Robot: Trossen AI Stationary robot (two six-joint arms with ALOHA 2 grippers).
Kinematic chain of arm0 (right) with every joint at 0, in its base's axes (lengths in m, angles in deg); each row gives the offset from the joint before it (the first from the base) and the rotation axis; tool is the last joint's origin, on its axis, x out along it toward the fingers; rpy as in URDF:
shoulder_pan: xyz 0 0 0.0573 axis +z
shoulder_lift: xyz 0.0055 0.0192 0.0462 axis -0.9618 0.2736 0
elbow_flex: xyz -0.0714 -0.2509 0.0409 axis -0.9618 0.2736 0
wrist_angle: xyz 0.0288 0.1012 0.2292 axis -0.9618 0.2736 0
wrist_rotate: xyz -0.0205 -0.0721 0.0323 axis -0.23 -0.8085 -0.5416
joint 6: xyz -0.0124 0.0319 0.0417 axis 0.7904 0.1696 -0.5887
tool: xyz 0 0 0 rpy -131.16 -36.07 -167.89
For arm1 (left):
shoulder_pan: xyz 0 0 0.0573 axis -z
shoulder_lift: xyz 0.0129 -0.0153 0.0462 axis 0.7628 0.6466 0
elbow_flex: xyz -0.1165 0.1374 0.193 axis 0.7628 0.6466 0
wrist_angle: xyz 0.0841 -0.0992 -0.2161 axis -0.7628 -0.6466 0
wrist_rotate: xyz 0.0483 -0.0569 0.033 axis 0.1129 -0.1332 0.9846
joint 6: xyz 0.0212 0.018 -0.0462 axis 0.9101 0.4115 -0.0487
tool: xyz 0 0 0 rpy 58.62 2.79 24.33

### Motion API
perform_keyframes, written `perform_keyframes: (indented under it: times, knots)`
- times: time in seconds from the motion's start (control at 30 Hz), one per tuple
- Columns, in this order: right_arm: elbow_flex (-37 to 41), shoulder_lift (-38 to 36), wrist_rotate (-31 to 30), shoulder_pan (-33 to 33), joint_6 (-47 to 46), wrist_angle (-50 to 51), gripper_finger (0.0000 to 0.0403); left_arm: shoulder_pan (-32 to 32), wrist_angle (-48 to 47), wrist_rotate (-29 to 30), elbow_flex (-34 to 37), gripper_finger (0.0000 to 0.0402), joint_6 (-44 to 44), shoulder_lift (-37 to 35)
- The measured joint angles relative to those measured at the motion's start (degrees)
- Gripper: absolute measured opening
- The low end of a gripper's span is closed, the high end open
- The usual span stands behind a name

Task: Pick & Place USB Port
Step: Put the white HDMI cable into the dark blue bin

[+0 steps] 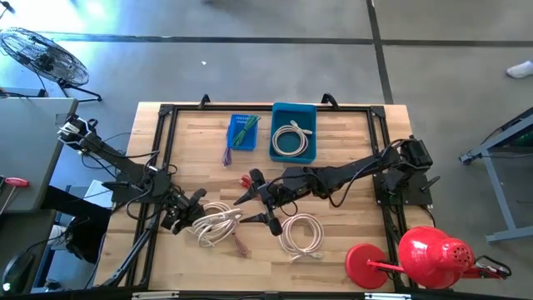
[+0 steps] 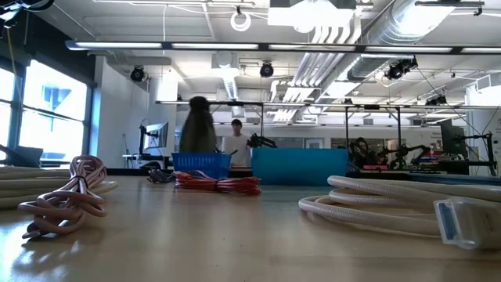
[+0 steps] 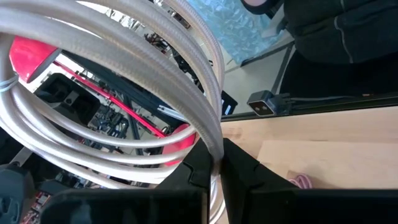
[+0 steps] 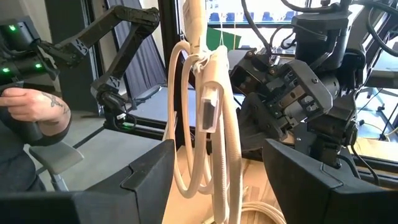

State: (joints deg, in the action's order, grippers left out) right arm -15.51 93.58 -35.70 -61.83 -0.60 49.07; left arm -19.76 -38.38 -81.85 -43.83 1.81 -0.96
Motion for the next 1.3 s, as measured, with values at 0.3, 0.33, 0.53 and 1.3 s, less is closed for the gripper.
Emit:
perform_keyframes:
  times: [0.3,0.33,0.53,1.3]
  knots:
    - [0.0,0.0,0.0,0.0,0.0,-0.1,0.0236,0.0,0.0,0.1,0.0,0.0008,0.0,0.0]
    - [0.0,0.0,0.0,0.0,0.1,-0.3,0.0236,0.0,0.0,0.2,0.0,0.0008,0.0,0.0]
    - [0.0,0.0,0.0,-0.5,0.0,-0.4,0.0236,0.0,0.0,0.3,0.0,0.0008,0.0,0.0]
    - [0.0,0.0,2.6,-1.2,2.0,-0.5,0.0060,-0.3,1.4,0.0,0.0,0.0008,2.2,0.0]
